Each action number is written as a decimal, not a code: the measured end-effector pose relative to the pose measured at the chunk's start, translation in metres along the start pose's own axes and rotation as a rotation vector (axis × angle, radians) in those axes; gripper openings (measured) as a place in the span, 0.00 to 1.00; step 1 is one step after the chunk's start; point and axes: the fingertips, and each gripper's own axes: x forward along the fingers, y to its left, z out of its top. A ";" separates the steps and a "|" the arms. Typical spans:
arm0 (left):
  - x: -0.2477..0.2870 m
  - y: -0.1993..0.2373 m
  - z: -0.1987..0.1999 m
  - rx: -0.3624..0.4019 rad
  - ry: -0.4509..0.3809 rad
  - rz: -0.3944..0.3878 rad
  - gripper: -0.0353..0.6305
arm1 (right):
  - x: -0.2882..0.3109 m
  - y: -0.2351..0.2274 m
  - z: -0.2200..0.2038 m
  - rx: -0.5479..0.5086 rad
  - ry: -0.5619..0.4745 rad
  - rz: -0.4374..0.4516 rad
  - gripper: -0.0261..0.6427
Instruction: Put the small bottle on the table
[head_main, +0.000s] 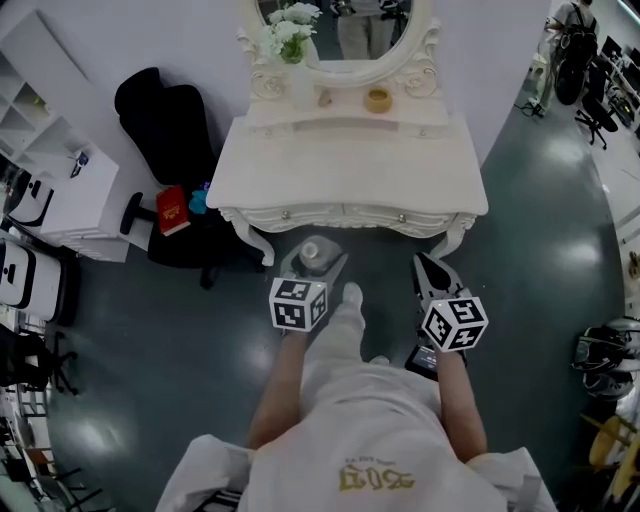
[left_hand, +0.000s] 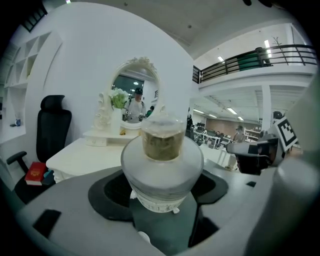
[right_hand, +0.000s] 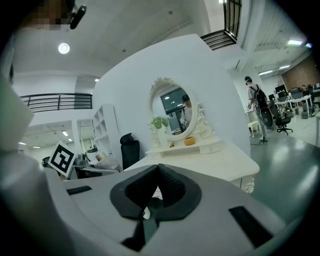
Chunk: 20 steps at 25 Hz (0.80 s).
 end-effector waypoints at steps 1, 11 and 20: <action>-0.001 0.002 0.001 -0.004 -0.002 0.005 0.57 | 0.003 0.000 -0.001 -0.002 0.005 0.002 0.06; 0.044 0.057 0.009 -0.043 0.021 0.024 0.57 | 0.074 -0.020 -0.004 0.023 0.059 0.002 0.06; 0.121 0.143 0.045 -0.041 0.053 0.004 0.57 | 0.197 -0.036 0.002 -0.009 0.144 -0.022 0.06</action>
